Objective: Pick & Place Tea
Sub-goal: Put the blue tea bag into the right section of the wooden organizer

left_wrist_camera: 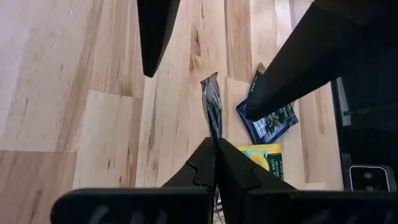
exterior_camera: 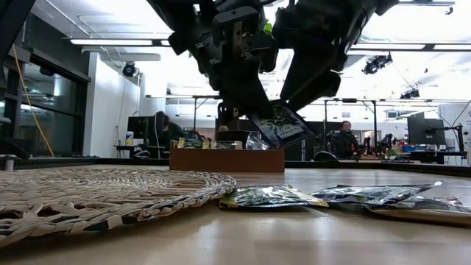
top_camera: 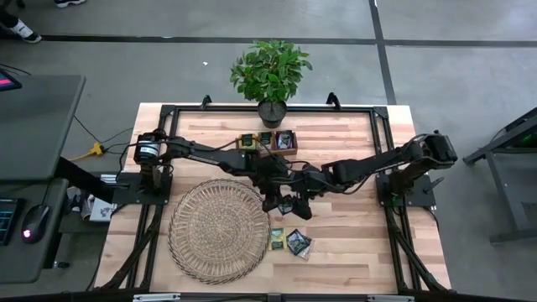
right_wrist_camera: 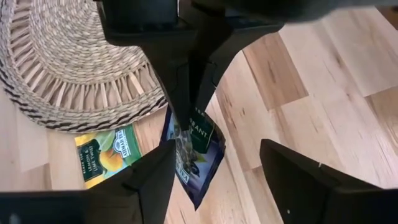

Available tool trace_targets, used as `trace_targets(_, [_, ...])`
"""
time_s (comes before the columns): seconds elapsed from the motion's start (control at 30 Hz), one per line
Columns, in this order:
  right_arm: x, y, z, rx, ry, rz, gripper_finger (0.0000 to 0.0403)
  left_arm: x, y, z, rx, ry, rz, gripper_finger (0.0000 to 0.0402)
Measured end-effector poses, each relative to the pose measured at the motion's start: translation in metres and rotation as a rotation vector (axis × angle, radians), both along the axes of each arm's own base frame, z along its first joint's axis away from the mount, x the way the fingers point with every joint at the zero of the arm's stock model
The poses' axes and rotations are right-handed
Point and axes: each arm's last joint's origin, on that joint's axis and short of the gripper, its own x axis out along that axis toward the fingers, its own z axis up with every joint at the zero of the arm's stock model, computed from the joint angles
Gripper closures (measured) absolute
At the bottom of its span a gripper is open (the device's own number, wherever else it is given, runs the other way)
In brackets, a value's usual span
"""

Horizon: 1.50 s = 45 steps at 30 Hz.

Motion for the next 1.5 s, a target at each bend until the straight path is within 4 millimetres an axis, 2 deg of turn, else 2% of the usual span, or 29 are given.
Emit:
trace_targets(0.43, [0.0015, 0.0002, 0.0005, -0.005, -0.022, 0.022, 0.0278, 0.0014, -0.0003, 0.0017, 0.006, -0.034, -0.026, 0.0401])
trace_targets(0.9, [0.0021, 0.0019, 0.0014, 0.023, -0.031, 0.082, 0.0342, 0.0019, -0.0005, 0.0021, 0.094, -0.099, -0.122, 0.0401])
trace_targets(1.13, [0.0024, 0.0030, 0.0019, 0.037, -0.033, 0.134, 0.0393, 0.0018, -0.0009, 0.0021, 0.126, -0.121, -0.161, 0.0401])
trace_targets(1.37, [0.0025, 0.0031, 0.0017, 0.045, -0.032, 0.135, 0.0401, 0.0014, -0.0008, 0.0017, 0.124, -0.113, -0.158, 0.0396])
trace_targets(1.5, [0.0027, 0.0032, 0.0011, 0.046, -0.030, 0.132, 0.0402, 0.0003, -0.0005, 0.0006, 0.133, -0.097, -0.154, 0.0376])
